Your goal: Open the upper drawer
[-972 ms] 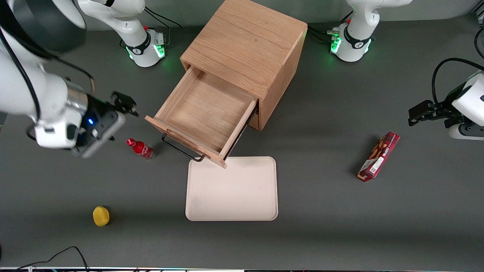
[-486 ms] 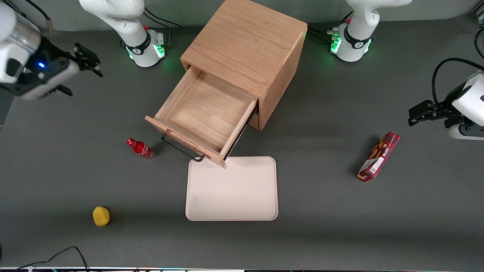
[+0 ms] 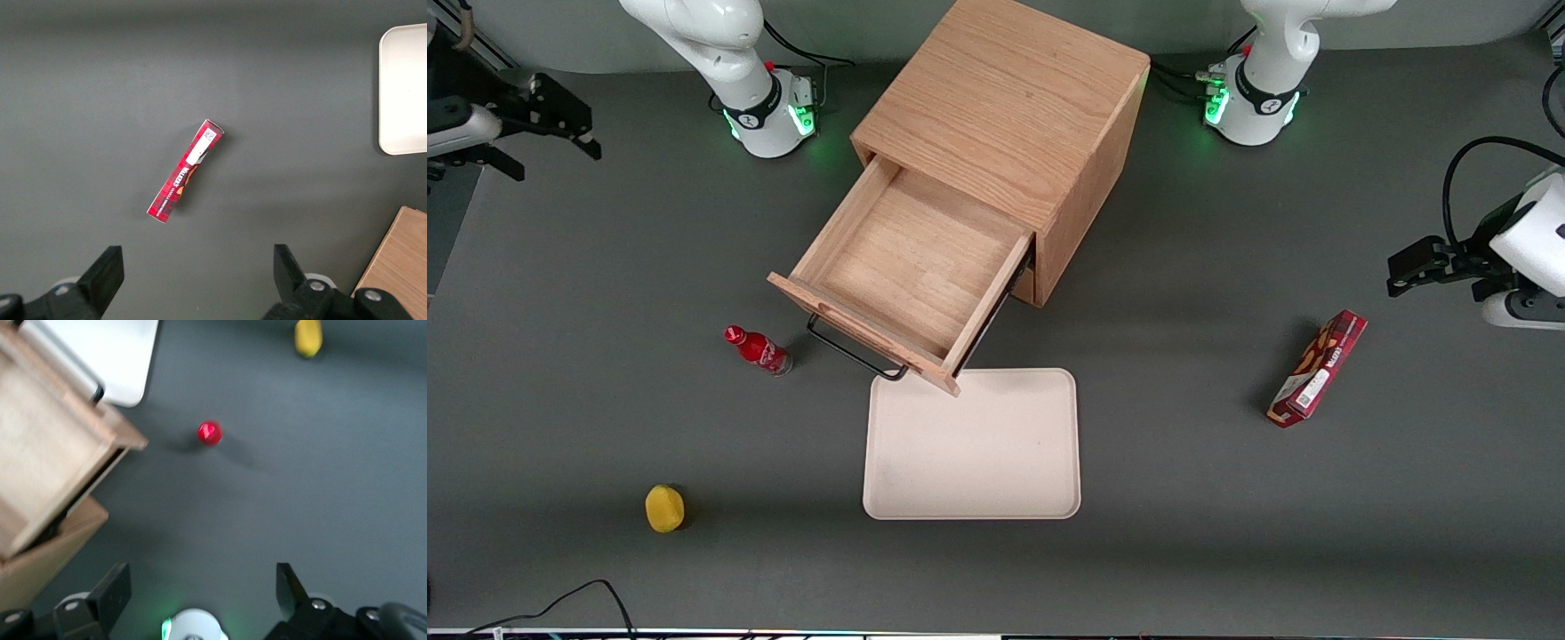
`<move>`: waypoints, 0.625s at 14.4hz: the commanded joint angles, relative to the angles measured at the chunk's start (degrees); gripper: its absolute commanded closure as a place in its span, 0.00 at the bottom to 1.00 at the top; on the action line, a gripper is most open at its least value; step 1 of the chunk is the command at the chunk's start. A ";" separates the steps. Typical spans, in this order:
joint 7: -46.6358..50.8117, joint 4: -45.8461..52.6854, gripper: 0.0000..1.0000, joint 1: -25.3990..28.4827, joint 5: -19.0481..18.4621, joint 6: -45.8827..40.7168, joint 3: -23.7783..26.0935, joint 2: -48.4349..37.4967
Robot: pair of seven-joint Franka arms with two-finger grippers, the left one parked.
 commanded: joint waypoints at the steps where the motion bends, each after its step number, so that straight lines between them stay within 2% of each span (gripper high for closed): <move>1: 3.75 -1.54 0.04 -0.24 0.74 3.23 0.21 0.15; 3: 3.15 -1.46 0.00 -0.59 0.56 2.97 0.57 0.50; 6: 3.93 0.21 0.00 0.89 0.03 0.86 -0.05 2.42; 9: 11.64 2.75 0.00 6.94 -5.23 0.69 -0.84 6.72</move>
